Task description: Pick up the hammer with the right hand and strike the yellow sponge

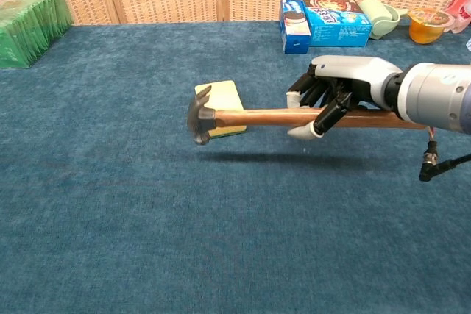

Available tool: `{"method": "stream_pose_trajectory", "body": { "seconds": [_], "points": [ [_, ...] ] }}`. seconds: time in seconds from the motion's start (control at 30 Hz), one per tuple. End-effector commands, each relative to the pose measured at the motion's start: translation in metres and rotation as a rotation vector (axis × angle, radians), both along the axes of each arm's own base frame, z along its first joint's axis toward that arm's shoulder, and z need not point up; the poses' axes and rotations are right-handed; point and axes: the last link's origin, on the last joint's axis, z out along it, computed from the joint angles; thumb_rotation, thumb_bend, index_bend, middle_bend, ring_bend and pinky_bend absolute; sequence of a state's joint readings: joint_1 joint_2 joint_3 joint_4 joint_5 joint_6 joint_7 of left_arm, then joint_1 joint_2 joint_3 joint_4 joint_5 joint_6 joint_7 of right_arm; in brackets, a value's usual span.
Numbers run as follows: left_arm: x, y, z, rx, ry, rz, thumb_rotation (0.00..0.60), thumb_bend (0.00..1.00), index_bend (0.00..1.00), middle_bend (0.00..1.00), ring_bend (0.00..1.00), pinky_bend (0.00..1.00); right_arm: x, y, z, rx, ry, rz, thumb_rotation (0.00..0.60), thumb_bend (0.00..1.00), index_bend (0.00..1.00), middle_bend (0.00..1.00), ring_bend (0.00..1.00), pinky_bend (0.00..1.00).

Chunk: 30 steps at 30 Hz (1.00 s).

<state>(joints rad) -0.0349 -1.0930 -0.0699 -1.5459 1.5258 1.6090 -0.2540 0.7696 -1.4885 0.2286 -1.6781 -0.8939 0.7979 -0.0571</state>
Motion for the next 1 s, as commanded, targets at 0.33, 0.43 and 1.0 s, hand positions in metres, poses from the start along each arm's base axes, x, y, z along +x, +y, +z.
{"method": "stream_pose_trajectory", "body": {
  "seconds": [0.33,0.43,1.0],
  "points": [
    [0.006,0.002,-0.003,-0.005,0.002,-0.015,0.6,0.22,0.32,0.3,0.13,0.1,0.005,-0.012,0.013,0.046,-0.238,-0.137,0.6,0.36,0.81,0.93,1.0,1.0],
    [0.006,0.002,-0.002,-0.003,0.006,-0.012,0.6,0.22,0.32,0.29,0.13,0.1,0.008,-0.018,0.012,0.032,-0.275,-0.148,0.6,0.36,0.81,0.94,1.0,1.0],
    [-0.004,0.002,0.001,0.003,0.013,0.038,0.6,0.22,0.32,0.29,0.13,0.1,0.014,-0.057,-0.018,-0.028,0.057,-0.031,0.6,0.36,0.82,0.97,1.0,1.0]
  ]
}}
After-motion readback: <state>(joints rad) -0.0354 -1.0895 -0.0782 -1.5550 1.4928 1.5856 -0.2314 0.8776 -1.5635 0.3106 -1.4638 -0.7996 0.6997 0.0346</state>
